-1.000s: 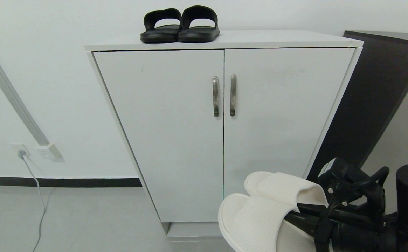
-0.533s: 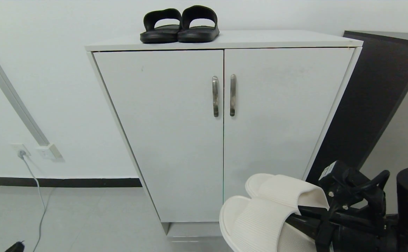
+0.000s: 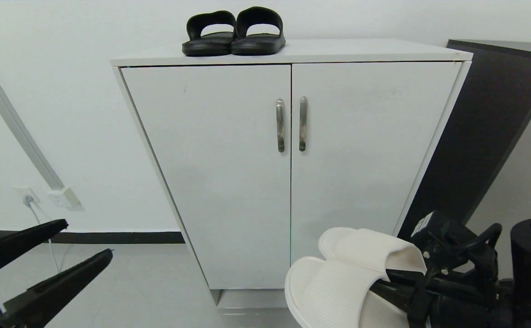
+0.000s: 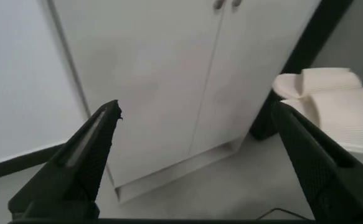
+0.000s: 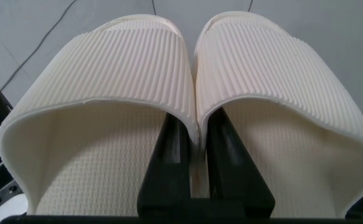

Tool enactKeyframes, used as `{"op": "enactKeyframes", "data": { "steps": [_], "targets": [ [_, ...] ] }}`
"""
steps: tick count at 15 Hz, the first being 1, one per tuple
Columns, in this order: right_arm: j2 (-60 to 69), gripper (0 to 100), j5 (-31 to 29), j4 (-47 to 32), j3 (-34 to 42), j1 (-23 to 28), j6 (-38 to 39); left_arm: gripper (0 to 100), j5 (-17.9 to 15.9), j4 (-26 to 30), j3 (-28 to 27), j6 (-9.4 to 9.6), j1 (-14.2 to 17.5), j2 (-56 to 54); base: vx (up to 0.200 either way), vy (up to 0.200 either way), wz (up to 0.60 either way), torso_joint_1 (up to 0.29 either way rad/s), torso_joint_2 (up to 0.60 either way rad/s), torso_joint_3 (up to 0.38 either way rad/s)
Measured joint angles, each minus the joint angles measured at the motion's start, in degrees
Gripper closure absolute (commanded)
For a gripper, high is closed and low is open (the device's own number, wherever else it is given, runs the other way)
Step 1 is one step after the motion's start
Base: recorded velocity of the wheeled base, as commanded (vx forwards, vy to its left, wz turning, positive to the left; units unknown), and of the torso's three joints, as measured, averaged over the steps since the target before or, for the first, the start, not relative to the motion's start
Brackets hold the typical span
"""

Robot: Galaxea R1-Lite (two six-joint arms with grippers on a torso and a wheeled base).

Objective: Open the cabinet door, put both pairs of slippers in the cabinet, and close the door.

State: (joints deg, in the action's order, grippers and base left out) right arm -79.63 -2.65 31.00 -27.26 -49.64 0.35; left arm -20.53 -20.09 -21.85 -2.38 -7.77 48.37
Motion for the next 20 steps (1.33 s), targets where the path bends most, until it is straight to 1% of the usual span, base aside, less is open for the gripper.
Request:
{"op": "enactKeyframes", "data": {
  "steps": [2,4,7,9,11,13,15,17,18,20],
  "targets": [
    [-0.3,100,0.0,0.0,0.0,-0.3,0.1,0,0.2,-0.6,-2.7,-0.05,-3.7,4.0,0.000,0.000,0.00,0.000,0.00,0.000],
    [-0.4,100,-0.1,0.0,0.1,-0.4,0.2,0,0.3,-1.5,-5.5,-0.02,-6.8,7.6,0.000,0.000,0.00,0.000,0.00,0.000],
    [-0.5,100,-0.1,0.0,0.1,-0.5,0.2,0,0.7,-7.2,-8.7,-0.24,-9.8,12.5,0.000,0.000,0.00,0.000,0.00,0.000],
    [-0.6,100,-0.1,0.0,0.1,-0.5,0.2,0,3.2,-9.6,-10.0,-0.24,-12.1,15.6,0.000,0.000,0.00,0.000,0.00,0.000],
    [-0.6,100,-0.1,0.0,0.1,-0.7,0.2,0,5.7,-11.5,-11.8,-0.22,-15.5,19.2,0.000,0.000,0.00,0.000,0.00,0.000],
    [-0.5,100,-0.2,0.0,0.2,-1.7,0.3,0,7.3,-12.3,-14.8,-0.18,-20.2,23.1,0.000,0.000,0.00,0.000,0.00,0.000],
    [-0.5,100,-0.3,0.1,0.2,-2.0,0.6,0,7.6,-12.5,-18.4,-0.18,-23.5,26.2,0.000,0.000,0.00,0.000,0.00,0.000],
    [-0.5,100,-0.2,0.1,0.3,-2.1,0.6,0,7.2,-12.3,-23.3,-0.27,-25.2,29.5,0.000,0.000,0.00,0.000,0.00,0.000],
    [-0.5,100,-0.2,0.1,0.3,-2.0,0.6,0,6.4,-12.0,-26.3,-0.63,-26.2,31.3,0.000,0.000,0.00,0.000,0.00,0.000],
    [-0.5,100,-0.1,0.1,0.3,-1.9,0.8,0,4.7,-10.3,-31.9,-2.13,-28.5,34.7,0.000,0.000,0.00,0.000,0.00,0.000]
  ]
}}
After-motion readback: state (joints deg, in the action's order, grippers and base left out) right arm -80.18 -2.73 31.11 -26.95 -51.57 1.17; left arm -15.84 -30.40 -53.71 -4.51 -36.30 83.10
